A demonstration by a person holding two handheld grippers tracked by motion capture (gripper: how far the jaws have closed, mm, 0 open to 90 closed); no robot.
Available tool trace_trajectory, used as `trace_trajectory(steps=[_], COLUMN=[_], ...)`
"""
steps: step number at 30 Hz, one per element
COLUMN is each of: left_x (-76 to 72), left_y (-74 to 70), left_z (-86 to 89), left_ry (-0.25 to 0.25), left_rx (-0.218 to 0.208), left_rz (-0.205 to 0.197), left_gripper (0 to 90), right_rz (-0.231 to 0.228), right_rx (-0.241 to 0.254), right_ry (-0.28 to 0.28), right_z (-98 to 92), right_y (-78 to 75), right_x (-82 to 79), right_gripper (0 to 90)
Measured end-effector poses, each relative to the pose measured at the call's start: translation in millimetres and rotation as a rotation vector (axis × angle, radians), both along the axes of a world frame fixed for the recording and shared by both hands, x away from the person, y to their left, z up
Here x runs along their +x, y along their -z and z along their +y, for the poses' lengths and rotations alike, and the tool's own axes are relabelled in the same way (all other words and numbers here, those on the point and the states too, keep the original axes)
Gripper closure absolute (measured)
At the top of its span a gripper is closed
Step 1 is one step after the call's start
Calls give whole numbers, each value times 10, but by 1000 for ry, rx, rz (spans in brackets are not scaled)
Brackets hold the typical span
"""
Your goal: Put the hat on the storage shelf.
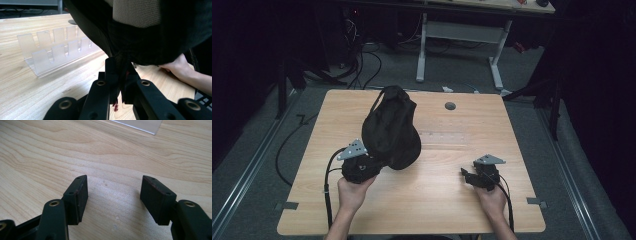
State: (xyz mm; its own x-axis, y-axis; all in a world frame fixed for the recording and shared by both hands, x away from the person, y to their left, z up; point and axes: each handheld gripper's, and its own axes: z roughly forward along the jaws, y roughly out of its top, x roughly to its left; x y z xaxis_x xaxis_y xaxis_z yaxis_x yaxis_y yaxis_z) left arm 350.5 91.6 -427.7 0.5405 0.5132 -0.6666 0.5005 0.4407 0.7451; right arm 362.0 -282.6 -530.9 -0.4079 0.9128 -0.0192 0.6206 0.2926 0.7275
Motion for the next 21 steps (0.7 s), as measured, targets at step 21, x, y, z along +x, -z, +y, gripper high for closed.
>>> trace_trajectory(steps=[21], left_x=[457], left_y=[-169], left_z=[30], left_ry=[-134], left_rx=[71], left_rz=[-46], left_gripper=[859], right_rz=[-1], right_rx=[-3], right_ry=[1], right_z=[5], right_y=[1], right_x=[4], right_gripper=[379])
